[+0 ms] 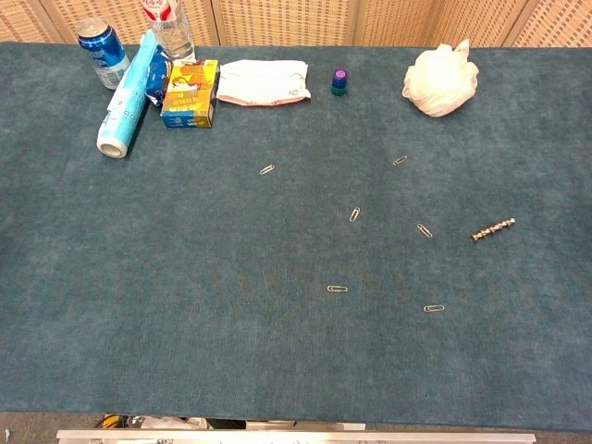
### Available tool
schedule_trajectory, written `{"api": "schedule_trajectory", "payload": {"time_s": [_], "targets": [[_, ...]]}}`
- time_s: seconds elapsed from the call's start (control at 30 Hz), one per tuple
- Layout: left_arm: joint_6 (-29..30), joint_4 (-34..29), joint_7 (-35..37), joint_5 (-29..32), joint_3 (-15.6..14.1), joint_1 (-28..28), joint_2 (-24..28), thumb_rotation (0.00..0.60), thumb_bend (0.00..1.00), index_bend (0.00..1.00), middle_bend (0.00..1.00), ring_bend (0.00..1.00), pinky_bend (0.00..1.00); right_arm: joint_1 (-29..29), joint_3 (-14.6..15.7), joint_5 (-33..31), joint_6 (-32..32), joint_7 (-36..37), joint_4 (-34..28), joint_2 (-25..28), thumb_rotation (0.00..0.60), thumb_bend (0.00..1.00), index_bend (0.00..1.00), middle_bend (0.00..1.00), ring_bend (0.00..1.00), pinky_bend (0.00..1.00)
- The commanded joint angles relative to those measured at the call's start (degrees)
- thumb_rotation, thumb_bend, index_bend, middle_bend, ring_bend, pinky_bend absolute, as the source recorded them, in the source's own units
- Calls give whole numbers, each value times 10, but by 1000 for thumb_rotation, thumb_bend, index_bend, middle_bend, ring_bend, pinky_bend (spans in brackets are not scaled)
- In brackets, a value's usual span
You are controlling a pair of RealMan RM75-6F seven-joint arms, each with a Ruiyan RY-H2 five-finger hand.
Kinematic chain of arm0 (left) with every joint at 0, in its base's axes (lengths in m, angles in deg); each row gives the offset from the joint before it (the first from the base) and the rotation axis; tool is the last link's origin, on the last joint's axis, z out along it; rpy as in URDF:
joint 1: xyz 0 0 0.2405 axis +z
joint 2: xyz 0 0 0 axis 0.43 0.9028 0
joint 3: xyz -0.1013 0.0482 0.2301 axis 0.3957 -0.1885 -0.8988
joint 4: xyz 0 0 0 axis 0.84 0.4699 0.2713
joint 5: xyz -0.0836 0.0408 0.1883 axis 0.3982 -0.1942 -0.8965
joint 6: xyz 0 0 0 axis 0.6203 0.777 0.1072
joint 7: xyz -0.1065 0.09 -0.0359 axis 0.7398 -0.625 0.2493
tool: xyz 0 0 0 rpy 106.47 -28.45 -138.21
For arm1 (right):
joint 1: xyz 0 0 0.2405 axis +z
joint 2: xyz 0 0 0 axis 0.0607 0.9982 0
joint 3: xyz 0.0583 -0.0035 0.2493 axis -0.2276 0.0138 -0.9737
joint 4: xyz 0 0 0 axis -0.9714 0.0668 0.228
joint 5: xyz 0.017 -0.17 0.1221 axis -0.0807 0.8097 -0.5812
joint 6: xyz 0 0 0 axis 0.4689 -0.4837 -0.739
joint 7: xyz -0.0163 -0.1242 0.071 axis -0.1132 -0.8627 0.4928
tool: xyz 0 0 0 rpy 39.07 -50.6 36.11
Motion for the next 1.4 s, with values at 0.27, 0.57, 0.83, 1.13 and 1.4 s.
{"api": "schedule_trajectory", "payload": {"time_s": [0.27,0.57,0.83,1.13,1.4], "targets": [[-8,1,-4,1,-3,-3,-6,600,74,433,471,364,480,0,4,-5,9,3,3,-1,600,0,375,369,303,441],[-6,5,-6,2,-8,2,-14,600,74,433,472,365,482,17,-5,-3,24,-10,36,-8,600,0,415,402,337,300],[-1,11,0,5,-10,10,-16,600,74,434,472,366,483,50,-11,-11,73,-38,77,-38,600,0,432,410,346,342],[4,19,9,9,-15,20,-19,600,74,435,473,367,483,86,-21,-38,127,-96,100,-75,600,84,480,398,330,351],[7,27,16,13,-18,29,-21,600,74,435,474,367,484,109,-24,-63,166,-135,114,-100,600,91,481,337,261,283]]}}
